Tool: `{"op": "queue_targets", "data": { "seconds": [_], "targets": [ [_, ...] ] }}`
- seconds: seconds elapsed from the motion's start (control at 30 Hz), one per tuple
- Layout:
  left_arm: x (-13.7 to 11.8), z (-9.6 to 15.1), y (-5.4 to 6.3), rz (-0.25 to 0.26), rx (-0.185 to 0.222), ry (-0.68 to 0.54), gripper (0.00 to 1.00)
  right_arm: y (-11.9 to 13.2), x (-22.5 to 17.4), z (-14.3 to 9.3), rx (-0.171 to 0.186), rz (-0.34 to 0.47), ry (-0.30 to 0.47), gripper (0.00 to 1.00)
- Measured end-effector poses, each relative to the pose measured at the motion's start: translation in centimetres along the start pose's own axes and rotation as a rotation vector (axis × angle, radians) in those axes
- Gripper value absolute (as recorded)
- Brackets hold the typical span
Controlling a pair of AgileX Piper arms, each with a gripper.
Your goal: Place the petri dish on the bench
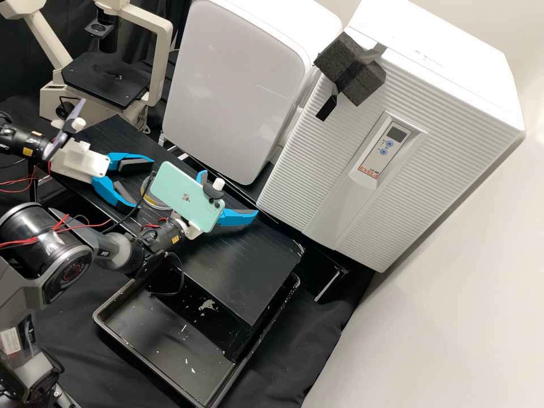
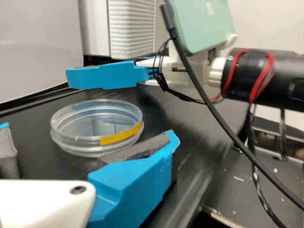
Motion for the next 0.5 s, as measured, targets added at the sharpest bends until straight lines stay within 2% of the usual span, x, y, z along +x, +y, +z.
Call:
{"op": "queue_targets", "data": {
  "seconds": [0.13,0.27,0.37,0.5],
  "targets": [
    [-2.6,0.0,0.0,0.024,0.064,0.017,1.0,0.0,0.0,0.0,0.0,0.0,0.0,1.0],
    [-4.9,0.1,0.2,0.077,0.171,0.041,1.0,0.0,0.0,0.0,0.0,0.0,0.0,1.0],
    [-6.6,0.2,0.3,0.135,0.229,0.085,1.0,0.0,0.0,0.0,0.0,0.0,0.0,1.0],
    [-8.3,-0.2,0.5,0.236,0.273,0.196,1.0,0.0,0.0,0.0,0.0,0.0,0.0,1.0]
  ]
}}
